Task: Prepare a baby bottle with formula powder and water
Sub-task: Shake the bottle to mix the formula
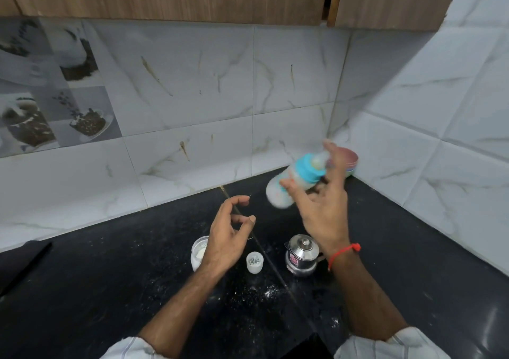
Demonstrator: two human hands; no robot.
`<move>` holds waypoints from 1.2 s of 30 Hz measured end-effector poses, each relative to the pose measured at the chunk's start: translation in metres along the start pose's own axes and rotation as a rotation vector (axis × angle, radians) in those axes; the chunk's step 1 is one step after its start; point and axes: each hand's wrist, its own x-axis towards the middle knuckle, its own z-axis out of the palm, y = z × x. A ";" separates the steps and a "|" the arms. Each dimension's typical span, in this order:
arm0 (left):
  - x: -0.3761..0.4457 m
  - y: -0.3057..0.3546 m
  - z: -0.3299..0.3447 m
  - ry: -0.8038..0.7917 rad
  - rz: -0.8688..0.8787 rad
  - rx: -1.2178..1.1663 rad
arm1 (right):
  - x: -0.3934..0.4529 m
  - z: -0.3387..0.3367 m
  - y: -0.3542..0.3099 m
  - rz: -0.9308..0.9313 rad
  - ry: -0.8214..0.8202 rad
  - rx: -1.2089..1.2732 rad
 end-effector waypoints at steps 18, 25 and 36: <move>0.030 0.057 -0.009 0.031 0.088 -0.039 | 0.023 0.023 -0.033 -0.078 -0.020 0.177; 0.037 0.075 -0.015 0.054 0.129 -0.008 | 0.030 0.022 -0.038 -0.071 -0.092 0.109; 0.035 0.075 -0.021 0.073 0.137 -0.018 | 0.025 0.033 -0.043 -0.131 0.077 0.220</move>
